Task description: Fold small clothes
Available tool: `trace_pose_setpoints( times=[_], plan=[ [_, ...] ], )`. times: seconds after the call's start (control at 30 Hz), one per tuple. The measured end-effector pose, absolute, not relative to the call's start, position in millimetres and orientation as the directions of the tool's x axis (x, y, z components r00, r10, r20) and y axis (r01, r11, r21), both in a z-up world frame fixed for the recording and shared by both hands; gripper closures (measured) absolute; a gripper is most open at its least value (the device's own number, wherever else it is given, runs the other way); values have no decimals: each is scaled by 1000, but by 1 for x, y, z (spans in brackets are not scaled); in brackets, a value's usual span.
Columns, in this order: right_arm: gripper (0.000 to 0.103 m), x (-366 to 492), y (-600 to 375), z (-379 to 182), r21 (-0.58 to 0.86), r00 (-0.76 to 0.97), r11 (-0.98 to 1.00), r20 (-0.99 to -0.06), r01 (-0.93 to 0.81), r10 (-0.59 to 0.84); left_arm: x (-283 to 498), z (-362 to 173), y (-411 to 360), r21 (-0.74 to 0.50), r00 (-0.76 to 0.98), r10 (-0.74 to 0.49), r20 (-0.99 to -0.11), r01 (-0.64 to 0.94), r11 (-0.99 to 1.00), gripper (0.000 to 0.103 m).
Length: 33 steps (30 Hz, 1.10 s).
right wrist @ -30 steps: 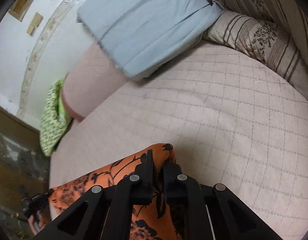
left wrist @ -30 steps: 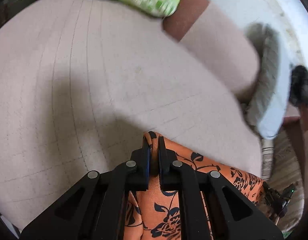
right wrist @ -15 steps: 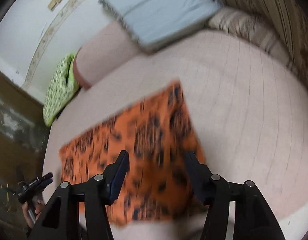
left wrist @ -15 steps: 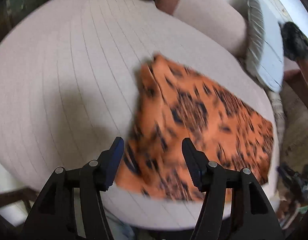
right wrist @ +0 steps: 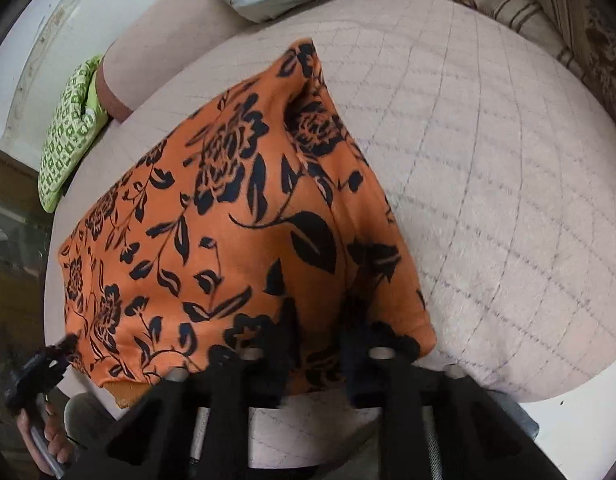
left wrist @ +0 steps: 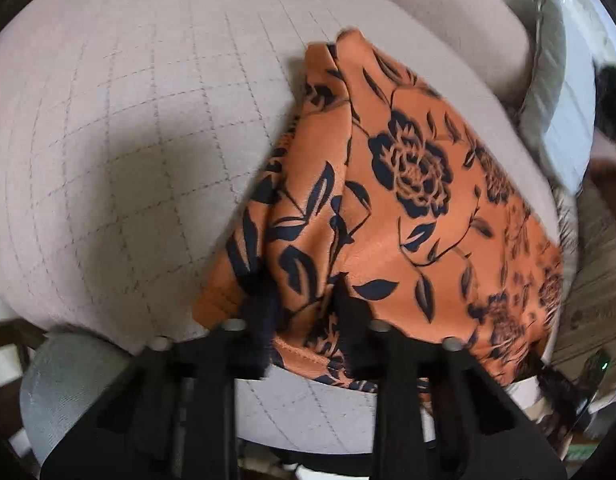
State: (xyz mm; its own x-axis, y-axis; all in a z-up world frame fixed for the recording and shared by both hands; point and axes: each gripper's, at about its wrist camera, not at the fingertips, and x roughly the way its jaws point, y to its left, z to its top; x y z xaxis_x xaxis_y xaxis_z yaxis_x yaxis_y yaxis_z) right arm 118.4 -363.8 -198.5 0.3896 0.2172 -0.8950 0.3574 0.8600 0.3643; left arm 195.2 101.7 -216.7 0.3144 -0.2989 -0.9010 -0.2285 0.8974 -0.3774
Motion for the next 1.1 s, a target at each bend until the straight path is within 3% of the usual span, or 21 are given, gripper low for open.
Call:
trace_pose_setpoints(
  times=[0.17, 0.27, 0.33, 0.43, 0.5, 0.57, 0.6, 0.67, 0.77, 0.9, 1.1],
  plan=[
    [91, 102, -360, -158, 329, 457, 887, -875, 323, 158, 174, -189, 85, -272, 391, -213, -895, -103, 957, 92],
    [91, 105, -366, -179, 310, 402, 884, -902, 349, 158, 183, -219, 86, -220, 317, -164, -934, -149, 964, 92],
    [91, 112, -371, -205, 337, 351, 863, -914, 375, 204, 178, -209, 75, -184, 339, -135, -931, -119, 976, 90],
    [90, 107, -364, -186, 320, 387, 880, -905, 351, 175, 164, -182, 63, -163, 385, -125, -914, -67, 984, 88],
    [88, 97, -352, -158, 289, 443, 904, -887, 315, 130, 151, -166, 62, -119, 433, -78, -898, -68, 990, 79],
    [85, 85, -340, -128, 250, 503, 923, -861, 294, 73, 140, -157, 65, -120, 459, -63, -886, -96, 988, 52],
    [83, 79, -334, -118, 250, 526, 926, -848, 282, 69, 135, -155, 70, -125, 475, -56, -878, -115, 985, 50],
    [69, 69, -320, -98, 274, 567, 928, -819, 251, 88, 123, -146, 73, -116, 507, -25, -862, -149, 982, 50],
    [57, 63, -294, -74, 311, 621, 933, -772, 183, 136, 109, -136, 73, -96, 528, 9, -849, -172, 980, 50],
    [55, 67, -256, -60, 345, 624, 935, -749, 81, 222, 100, -129, 66, -57, 544, 47, -838, -173, 983, 50],
    [55, 79, -205, -51, 292, 601, 956, -768, 25, 219, 91, -121, 75, -78, 550, 34, -835, -178, 981, 50]
  ],
)
